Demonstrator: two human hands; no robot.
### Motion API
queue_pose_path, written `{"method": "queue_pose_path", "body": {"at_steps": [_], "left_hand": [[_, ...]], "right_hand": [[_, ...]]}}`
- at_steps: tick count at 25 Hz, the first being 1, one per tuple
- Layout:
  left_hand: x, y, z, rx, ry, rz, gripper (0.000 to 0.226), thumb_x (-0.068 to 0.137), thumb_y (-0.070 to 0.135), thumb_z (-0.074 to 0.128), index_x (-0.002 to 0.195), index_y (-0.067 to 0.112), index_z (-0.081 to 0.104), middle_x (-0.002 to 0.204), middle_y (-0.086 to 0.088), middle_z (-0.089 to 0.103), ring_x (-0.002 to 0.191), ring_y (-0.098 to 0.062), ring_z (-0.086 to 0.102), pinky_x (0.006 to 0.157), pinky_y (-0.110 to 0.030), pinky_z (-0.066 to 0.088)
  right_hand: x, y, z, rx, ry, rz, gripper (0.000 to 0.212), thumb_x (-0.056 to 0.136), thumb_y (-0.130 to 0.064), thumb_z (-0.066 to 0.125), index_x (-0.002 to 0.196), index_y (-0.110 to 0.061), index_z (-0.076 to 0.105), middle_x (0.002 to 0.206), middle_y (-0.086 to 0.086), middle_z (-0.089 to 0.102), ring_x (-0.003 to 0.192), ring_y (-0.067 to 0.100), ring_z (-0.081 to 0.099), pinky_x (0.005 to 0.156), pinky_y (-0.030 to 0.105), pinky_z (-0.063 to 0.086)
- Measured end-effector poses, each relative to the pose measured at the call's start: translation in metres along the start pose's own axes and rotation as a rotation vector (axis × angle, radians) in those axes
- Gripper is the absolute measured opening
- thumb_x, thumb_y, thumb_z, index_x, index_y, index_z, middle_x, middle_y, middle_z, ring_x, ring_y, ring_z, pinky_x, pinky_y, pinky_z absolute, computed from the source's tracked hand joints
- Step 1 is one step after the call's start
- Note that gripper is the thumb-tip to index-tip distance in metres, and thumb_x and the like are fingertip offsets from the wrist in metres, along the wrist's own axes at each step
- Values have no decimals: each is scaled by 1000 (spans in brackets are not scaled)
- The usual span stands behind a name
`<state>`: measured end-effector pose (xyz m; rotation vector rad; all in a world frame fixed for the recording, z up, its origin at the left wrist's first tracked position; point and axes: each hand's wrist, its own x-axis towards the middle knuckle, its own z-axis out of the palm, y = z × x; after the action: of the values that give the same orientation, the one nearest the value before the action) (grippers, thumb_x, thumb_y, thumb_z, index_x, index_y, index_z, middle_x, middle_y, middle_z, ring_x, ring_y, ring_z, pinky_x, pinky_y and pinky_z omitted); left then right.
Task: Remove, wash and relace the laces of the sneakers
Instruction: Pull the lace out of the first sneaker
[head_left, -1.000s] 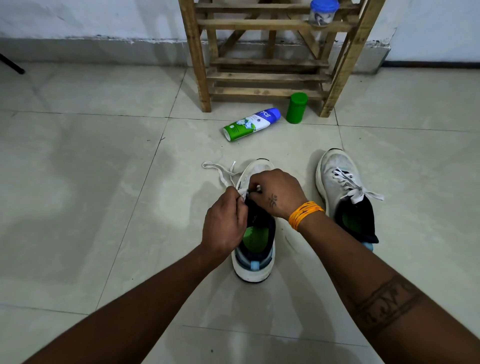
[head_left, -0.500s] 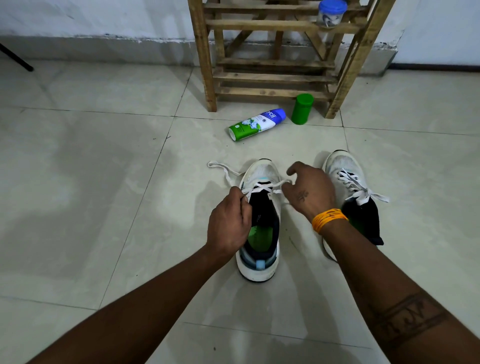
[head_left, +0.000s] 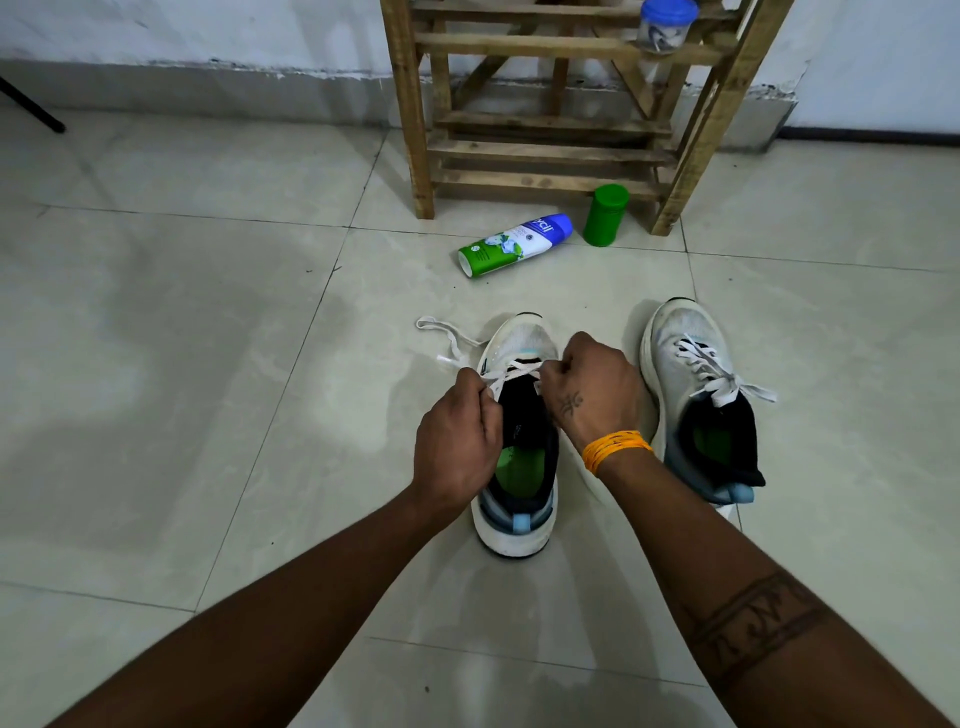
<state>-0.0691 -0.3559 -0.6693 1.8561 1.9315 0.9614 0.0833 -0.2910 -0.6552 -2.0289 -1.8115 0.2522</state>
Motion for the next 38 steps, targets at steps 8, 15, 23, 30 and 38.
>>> {"method": "queue_pose_path", "body": {"at_steps": [8,15,23,30,38], "left_hand": [[0,0,-1,10,-15,17,10,101,14,47,92,10,47,69,-1,48,59,-26,46,57,-34,33],[1,-4,1,-19,-25,26,14,102,19,48,92,12,44,71,-6,55,62,-31,54,55,-37,36],[0,-11,-3,-43,-10,-8,15,101,21,42,88,13,42,64,-4,50,56,-26,48,54,-34,33],[25,-10,-11,-152,124,-84,41,103,44,48,70,20,42,59,5,47,57,-15,47,55,-36,38],[88,-19,4,58,-356,297,15,79,37,70,91,29,74,90,7,66,84,-15,66,69,-36,53]], "right_hand": [[4,33,-3,214,64,256,18,87,-25,60,91,-8,63,81,20,68,82,44,65,66,41,50],[-3,-21,-8,46,-330,-304,19,86,-38,64,98,-26,73,97,1,75,94,29,67,73,34,51],[9,28,5,383,-78,311,20,89,-32,61,90,-14,70,87,8,73,89,34,68,71,34,49],[-48,8,-2,684,-123,-10,24,84,-44,79,99,-27,71,93,-7,68,83,10,65,75,20,51],[-68,-5,25,729,158,40,13,91,-24,69,102,-18,71,99,-3,67,88,15,65,83,41,55]]}}
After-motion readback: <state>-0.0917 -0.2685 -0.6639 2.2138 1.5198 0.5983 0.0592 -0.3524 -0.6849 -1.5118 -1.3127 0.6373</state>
